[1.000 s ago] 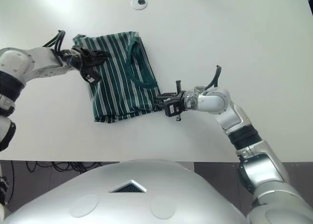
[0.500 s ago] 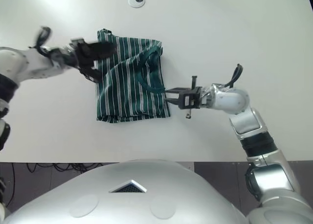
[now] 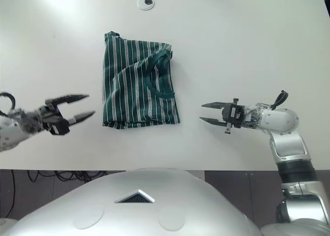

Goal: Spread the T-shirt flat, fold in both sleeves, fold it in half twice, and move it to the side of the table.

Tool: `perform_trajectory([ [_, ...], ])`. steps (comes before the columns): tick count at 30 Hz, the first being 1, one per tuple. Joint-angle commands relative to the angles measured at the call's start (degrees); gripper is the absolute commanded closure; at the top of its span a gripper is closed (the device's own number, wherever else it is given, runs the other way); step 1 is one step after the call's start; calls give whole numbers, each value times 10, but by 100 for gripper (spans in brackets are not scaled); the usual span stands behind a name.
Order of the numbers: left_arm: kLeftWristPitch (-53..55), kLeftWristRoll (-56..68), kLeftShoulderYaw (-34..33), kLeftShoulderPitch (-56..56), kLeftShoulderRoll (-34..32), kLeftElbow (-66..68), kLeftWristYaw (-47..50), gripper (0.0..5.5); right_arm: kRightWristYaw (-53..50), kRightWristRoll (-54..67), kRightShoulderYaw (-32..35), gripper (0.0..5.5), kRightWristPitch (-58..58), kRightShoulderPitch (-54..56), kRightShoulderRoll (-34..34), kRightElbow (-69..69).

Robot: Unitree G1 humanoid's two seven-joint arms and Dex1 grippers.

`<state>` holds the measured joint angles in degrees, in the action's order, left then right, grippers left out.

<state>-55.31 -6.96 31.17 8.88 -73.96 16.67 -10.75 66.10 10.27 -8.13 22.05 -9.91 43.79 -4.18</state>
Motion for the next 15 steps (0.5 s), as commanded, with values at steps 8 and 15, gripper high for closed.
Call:
perform_trajectory([
  [8,-17,-316,-70,-1,115,26,98,228,-126,-225,-100,265,253,47,-62,-105],
  [15,-31,-357,-58,-12,144,43,87,267,-183,-272,-156,262,285,94,-79,-159],
])
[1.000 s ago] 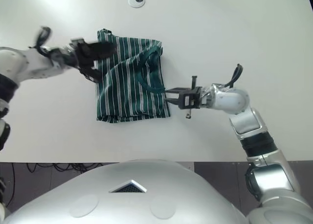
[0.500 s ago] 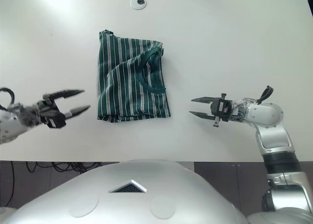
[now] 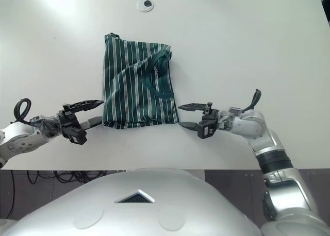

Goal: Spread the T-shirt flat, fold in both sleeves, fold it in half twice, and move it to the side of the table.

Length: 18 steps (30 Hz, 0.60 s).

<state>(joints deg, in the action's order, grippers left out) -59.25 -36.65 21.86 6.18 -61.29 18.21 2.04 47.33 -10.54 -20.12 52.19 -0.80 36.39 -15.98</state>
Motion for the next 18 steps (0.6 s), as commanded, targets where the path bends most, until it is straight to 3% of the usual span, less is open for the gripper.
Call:
perform_trajectory([
  [1,8,-61,37,14,20,28,-44,283,1,-67,-44,262,-16,7,-7,-45],
  [10,-3,-50,58,14,33,26,-84,404,-18,-76,-101,262,-19,45,-16,-71],
  [18,-6,-42,56,21,34,19,-104,469,-24,-75,-124,403,-22,54,-10,-76],
])
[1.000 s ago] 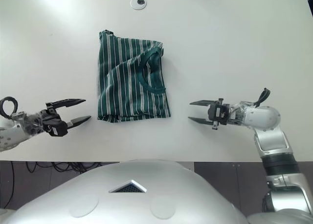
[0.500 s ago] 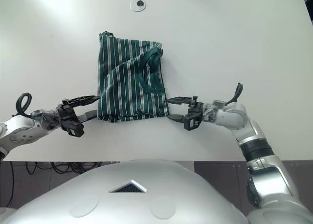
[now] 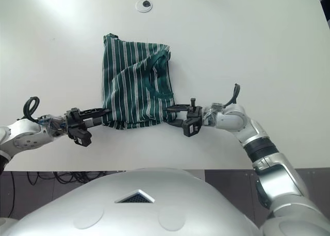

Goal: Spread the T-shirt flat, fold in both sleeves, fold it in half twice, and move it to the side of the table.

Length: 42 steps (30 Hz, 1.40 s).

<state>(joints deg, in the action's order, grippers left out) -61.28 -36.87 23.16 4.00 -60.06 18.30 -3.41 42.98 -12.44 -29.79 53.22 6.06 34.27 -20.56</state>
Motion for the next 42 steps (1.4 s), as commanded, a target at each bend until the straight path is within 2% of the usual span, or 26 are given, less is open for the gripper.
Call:
perform_trajectory([
  [1,14,-39,43,43,21,18,-51,478,18,-56,-28,424,-33,-15,11,-29],
  [7,14,-35,43,44,20,13,-60,520,16,-53,-31,532,-37,-11,13,-29],
  [9,15,-33,45,44,20,12,-65,528,18,-44,-32,544,-39,-11,15,-27],
  [11,16,-4,50,49,17,3,-86,530,45,17,-35,545,-63,-25,18,1],
  [12,21,71,61,56,4,-16,-117,530,77,92,-36,545,-104,-42,30,47],
  [15,105,429,111,91,-76,-132,-275,536,182,313,-31,545,-270,-91,104,216],
  [17,175,623,113,128,-156,-230,-386,538,234,426,-7,545,-362,-115,165,307],
  [19,219,726,100,154,-204,-286,-458,539,270,497,18,545,-420,-135,210,361],
  [22,261,805,67,181,-230,-317,-524,539,313,548,48,545,-464,-172,260,411],
  [26,308,844,25,226,-230,-333,-584,539,339,557,75,546,-501,-215,279,451],
  [32,344,873,-61,296,-214,-350,-640,540,352,543,113,546,-527,-238,264,461],
  [36,398,872,-122,272,-152,-327,-636,540,320,545,139,546,-554,-205,220,438],
  [42,489,791,-144,165,-35,-272,-586,540,277,523,165,546,-578,-140,135,369],
])
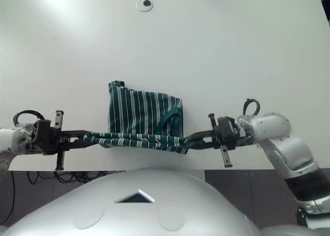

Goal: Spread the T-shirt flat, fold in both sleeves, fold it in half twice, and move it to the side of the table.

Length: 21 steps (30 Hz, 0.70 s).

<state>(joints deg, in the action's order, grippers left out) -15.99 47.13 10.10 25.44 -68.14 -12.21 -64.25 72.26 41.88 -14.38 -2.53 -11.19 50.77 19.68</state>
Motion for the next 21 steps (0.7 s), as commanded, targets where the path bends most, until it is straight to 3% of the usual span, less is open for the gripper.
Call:
perform_trajectory([
  [1,45,-69,-14,-69,65,48,34,540,-23,-29,10,546,-27,45,-43,-48],
  [9,48,-198,-14,-190,183,204,38,540,-89,-123,0,546,-41,137,-142,-169],
  [16,39,-277,-15,-235,235,282,34,540,-97,-185,1,546,-21,174,-190,-262],
  [18,55,-279,-22,-245,246,281,39,490,-95,-193,1,546,-25,174,-194,-271],
  [21,101,-258,-48,-266,267,269,58,444,-107,-206,5,479,-27,179,-204,-287],
])
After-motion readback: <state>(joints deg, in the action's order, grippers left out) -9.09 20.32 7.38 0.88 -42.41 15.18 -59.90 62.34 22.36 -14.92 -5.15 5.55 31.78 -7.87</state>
